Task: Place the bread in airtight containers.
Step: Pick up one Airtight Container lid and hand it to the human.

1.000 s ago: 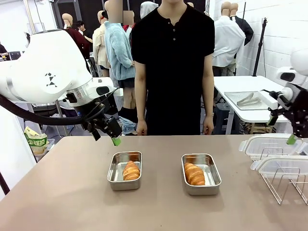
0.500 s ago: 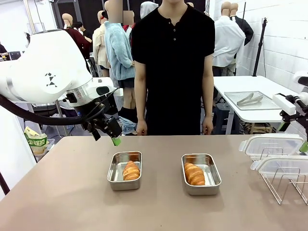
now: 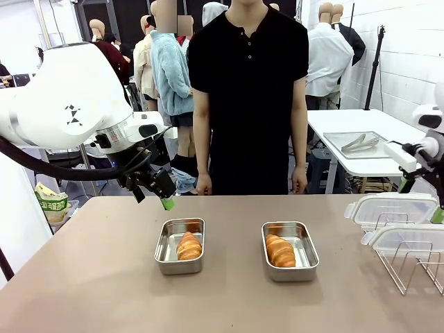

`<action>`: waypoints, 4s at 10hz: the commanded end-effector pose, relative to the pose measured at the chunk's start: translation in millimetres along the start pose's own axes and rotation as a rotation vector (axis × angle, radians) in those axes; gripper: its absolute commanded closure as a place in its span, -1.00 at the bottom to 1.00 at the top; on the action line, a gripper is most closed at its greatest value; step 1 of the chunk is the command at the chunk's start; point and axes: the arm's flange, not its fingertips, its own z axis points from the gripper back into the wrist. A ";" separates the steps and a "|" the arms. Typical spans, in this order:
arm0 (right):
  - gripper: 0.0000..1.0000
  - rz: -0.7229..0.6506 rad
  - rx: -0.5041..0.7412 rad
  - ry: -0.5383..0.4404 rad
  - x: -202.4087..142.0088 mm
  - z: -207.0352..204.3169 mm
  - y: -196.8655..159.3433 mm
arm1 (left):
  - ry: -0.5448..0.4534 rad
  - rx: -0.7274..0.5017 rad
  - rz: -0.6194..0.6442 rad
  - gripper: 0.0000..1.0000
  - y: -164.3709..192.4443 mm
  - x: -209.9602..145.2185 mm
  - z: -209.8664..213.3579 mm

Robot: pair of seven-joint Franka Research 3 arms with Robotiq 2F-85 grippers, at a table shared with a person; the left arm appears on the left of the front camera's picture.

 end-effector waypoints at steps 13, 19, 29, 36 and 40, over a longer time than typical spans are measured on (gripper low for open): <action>-1.00 -0.040 0.143 -0.031 -19.1 -64.0 -31.5 | -0.001 -0.002 0.001 -1.00 0.7 0.6 0.0; -0.24 -0.049 0.163 -0.017 -22.6 -71.4 -32.2 | -0.001 -0.002 0.001 -1.00 0.7 0.6 0.0; 1.00 -0.093 0.173 -0.017 -28.9 -72.8 -36.2 | -0.001 -0.002 0.001 -1.00 0.7 0.6 0.0; 1.00 -0.193 0.101 -0.081 -29.6 -1.9 -23.6 | -0.001 -0.002 0.001 -1.00 0.7 0.6 0.0; 1.00 -0.150 0.137 -0.171 -32.9 48.2 -19.0 | -0.001 -0.002 0.001 -1.00 0.7 0.6 0.0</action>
